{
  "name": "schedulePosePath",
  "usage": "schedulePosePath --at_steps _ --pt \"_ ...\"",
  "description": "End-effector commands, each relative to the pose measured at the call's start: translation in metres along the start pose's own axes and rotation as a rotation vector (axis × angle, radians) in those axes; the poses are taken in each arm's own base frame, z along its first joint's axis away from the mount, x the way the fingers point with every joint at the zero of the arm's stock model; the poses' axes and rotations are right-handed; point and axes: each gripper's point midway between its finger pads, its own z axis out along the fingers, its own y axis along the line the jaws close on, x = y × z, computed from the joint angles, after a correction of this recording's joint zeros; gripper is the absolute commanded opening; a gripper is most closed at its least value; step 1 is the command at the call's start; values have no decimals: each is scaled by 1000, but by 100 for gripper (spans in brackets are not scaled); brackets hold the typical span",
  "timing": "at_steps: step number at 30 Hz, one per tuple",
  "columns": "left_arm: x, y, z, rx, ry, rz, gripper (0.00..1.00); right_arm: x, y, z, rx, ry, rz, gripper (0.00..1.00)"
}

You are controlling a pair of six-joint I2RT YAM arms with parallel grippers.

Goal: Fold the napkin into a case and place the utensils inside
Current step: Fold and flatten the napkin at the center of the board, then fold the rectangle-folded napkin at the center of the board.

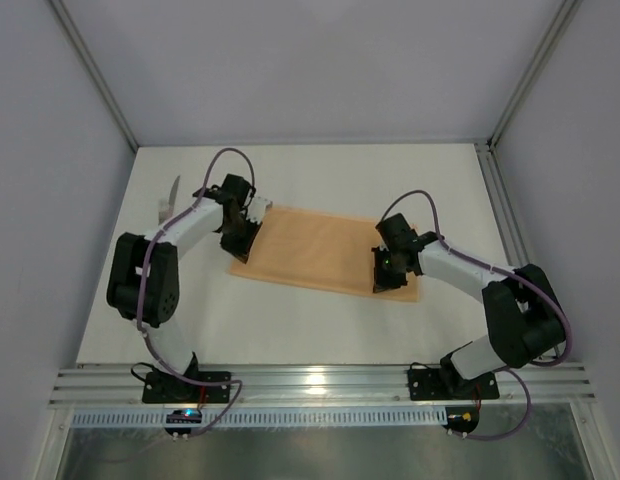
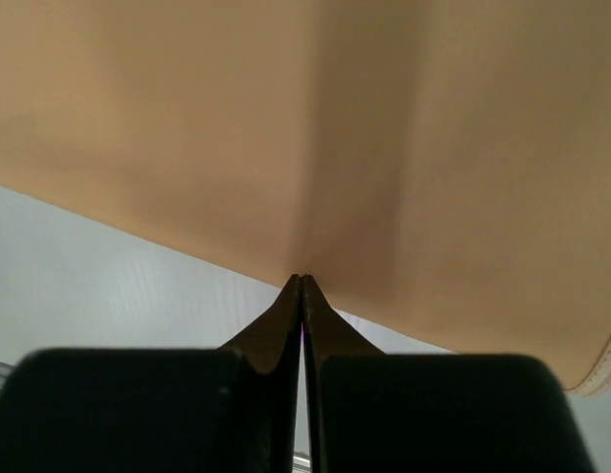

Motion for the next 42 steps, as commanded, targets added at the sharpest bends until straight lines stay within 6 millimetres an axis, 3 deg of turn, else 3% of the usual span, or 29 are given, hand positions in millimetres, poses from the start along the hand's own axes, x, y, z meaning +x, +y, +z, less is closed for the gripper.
schedulePosePath --at_steps 1,7,11,13,16,19,23,25,26,28,29,30,32,34,38,42 --pt "27 22 14 -78 89 22 5 5 -2 14 -18 -20 99 3" --pt "43 38 36 -136 154 53 5 50 -50 27 177 95 229 3" --pt "64 37 49 -127 191 54 5 49 -65 17 204 58 332 3" --pt "65 38 52 -130 183 53 5 41 -65 10 199 45 320 3" --pt "69 40 57 -130 189 59 5 34 -81 -3 271 24 332 3" --pt "71 39 56 -109 176 55 5 29 -91 -14 262 -13 379 3" --pt "57 28 45 -56 97 63 6 14 -103 -30 292 -59 382 3" --pt "45 25 36 -46 55 70 6 2 -96 -34 273 -75 363 3" --pt "43 23 32 -36 48 70 6 -18 -85 -41 249 -120 344 3" --pt "31 21 22 -31 16 75 6 -34 -55 -46 220 -159 253 3" --pt "31 19 16 -25 17 74 7 -52 -35 -49 192 -188 221 3" --pt "24 17 7 -24 -14 80 7 -50 -8 -46 146 -175 155 3" --pt "8 16 -10 -25 -65 84 8 -61 25 -38 70 -179 106 3" --pt "-6 11 -29 -14 -114 90 9 -59 52 -31 2 -163 84 3" --pt "-9 4 -32 12 -113 93 11 -59 81 -12 -113 -135 92 3" --pt "13 1 -4 29 -31 88 10 -40 66 10 -66 -75 116 3"
